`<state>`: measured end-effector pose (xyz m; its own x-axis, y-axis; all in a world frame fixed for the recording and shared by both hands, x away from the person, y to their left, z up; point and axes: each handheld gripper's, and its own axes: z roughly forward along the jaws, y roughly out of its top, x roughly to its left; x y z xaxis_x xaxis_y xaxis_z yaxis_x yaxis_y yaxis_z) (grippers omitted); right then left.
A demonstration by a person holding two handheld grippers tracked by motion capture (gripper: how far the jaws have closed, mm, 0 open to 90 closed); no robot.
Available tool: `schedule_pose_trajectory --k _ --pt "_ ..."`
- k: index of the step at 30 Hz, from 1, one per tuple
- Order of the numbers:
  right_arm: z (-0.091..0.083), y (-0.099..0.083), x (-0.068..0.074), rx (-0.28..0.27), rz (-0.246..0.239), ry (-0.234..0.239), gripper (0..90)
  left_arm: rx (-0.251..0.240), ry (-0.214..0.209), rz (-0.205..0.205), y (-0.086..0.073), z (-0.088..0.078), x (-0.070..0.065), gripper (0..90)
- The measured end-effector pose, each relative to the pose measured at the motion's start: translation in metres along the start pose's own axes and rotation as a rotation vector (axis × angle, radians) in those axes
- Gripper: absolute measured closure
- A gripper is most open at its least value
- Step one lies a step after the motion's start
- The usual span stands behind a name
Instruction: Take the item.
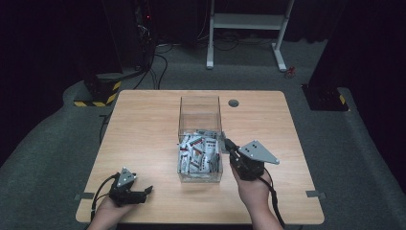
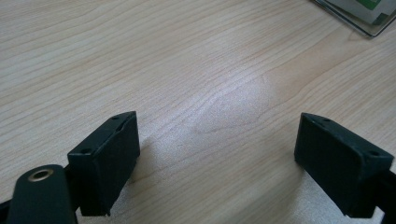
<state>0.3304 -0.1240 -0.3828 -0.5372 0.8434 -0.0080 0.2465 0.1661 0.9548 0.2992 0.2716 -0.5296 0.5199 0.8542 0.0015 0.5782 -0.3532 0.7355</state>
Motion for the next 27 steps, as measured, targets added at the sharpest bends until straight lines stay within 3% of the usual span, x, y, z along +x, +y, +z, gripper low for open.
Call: schedule_pose_trajectory --k 13,19,27 --pt "-0.003 -0.006 -0.029 0.010 -0.001 -0.077 90.0 0.000 0.000 0.001 0.000 0.000 0.000 14.3" --pt "0.003 -0.012 -0.045 0.026 0.010 -0.114 90.0 0.001 -0.001 0.001 0.000 0.000 0.000 14.3" --pt "0.011 -0.016 -0.056 0.048 0.017 -0.136 90.0 0.001 -0.001 0.001 0.000 0.000 0.000 14.3"
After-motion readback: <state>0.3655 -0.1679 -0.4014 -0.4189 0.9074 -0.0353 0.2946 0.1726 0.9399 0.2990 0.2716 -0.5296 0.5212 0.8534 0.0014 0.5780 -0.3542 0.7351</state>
